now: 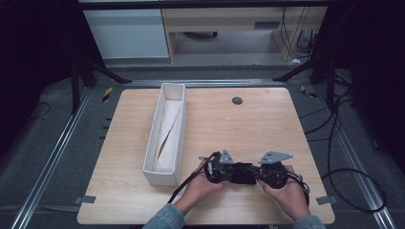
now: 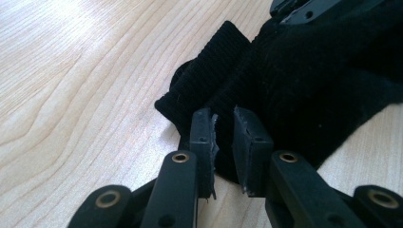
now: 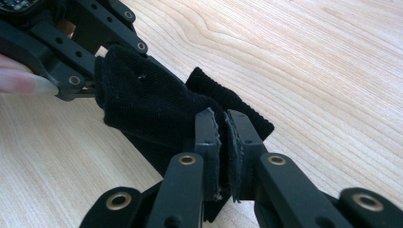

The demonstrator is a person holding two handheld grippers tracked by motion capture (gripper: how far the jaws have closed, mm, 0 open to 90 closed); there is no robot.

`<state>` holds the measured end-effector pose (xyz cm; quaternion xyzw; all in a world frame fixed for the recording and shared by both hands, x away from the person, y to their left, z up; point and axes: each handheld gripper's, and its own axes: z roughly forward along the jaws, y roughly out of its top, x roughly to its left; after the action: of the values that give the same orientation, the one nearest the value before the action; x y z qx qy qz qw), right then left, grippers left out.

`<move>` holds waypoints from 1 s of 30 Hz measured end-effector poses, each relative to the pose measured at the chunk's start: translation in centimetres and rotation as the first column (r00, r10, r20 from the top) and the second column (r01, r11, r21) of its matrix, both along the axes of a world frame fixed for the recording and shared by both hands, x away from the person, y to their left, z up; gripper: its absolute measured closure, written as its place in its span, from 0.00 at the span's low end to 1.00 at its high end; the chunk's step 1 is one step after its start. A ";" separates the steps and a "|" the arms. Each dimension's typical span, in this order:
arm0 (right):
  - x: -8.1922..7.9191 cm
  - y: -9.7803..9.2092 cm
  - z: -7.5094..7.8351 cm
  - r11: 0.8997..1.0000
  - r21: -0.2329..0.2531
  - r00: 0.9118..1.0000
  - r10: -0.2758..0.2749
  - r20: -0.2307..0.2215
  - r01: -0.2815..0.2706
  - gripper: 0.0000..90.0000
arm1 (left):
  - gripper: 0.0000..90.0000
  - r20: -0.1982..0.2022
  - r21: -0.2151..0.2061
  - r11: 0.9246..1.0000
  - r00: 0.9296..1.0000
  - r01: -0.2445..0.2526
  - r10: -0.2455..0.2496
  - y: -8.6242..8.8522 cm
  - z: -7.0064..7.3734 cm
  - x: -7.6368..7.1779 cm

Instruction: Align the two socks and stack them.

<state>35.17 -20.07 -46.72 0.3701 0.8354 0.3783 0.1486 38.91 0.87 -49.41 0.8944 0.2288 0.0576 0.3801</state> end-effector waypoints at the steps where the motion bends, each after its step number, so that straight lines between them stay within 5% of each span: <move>1: 0.1 0.0 0.0 1.000 -0.002 1.000 -0.004 -0.005 0.004 0.93 | 0.87 0.001 0.001 1.000 1.000 0.000 0.000 0.0 0.0 0.0; 30: 0.6 0.0 -0.8 1.000 0.003 0.998 -0.012 -0.067 0.012 0.93 | 0.86 0.003 0.000 1.000 1.000 -0.025 0.025 0.3 0.1 -0.7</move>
<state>35.72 -20.05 -47.54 0.3878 0.8371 0.3661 0.1219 38.17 1.13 -49.28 0.8914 0.2393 0.0637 0.3796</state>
